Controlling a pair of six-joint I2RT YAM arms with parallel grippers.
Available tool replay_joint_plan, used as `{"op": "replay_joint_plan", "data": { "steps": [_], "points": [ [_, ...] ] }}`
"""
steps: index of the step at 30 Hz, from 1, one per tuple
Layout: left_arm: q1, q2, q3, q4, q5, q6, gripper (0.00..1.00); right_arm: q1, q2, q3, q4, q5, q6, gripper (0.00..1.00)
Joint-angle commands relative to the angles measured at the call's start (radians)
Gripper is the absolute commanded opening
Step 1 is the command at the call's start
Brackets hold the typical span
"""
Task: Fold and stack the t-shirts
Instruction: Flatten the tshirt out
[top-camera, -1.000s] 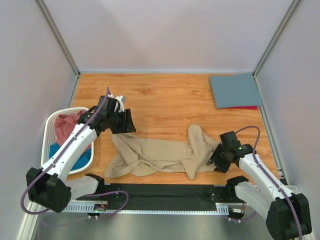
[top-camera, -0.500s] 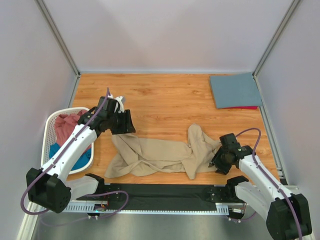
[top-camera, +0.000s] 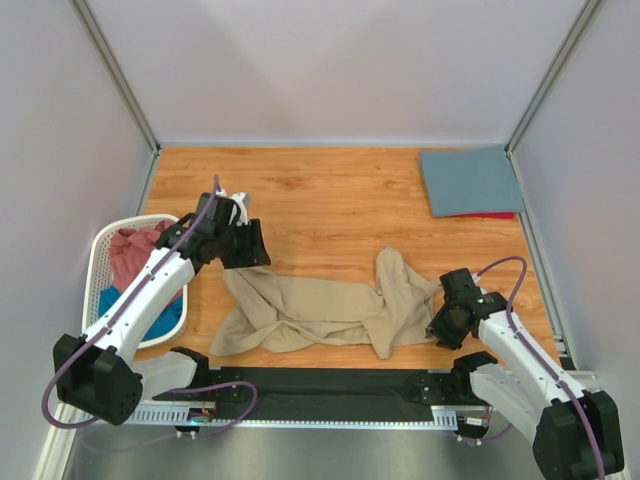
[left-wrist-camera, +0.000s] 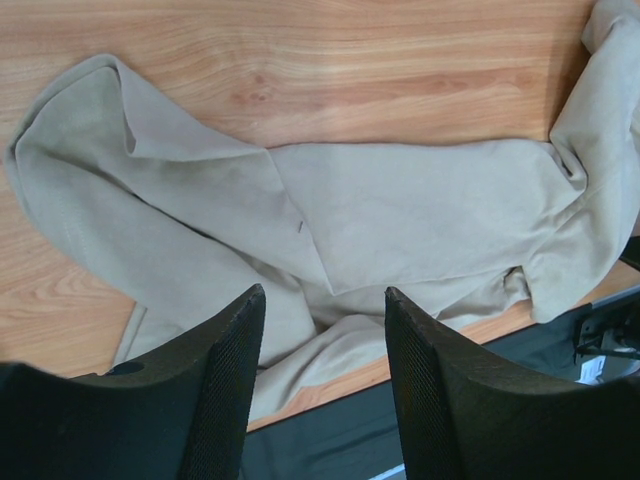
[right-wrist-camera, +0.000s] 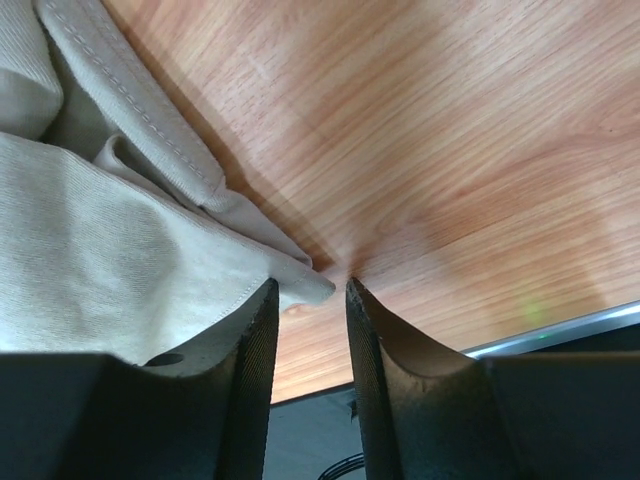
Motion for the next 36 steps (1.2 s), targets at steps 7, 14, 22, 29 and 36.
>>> {"op": "replay_joint_plan", "data": {
  "steps": [7, 14, 22, 29, 36],
  "points": [
    [-0.002, 0.016, -0.004, 0.021, -0.038, -0.020, 0.57, 0.002, -0.052, -0.002, 0.035, 0.080, 0.047, 0.27],
    [0.010, 0.033, -0.075, 0.098, -0.150, -0.075, 0.61, 0.002, -0.070, 0.081, 0.018, 0.089, 0.010, 0.00],
    [0.022, 0.220, 0.000, 0.106, -0.195, -0.155, 0.61, 0.002, -0.119, 0.211, -0.002, 0.006, -0.054, 0.00],
    [0.039, 0.274, -0.024, 0.133, -0.266, -0.178, 0.62, 0.002, -0.130, 0.247, 0.030, -0.090, -0.077, 0.00],
    [0.047, 0.348, -0.001, 0.167, -0.250, -0.196, 0.63, 0.002, -0.133, 0.256, 0.050, -0.126, -0.091, 0.00]
  ]
}}
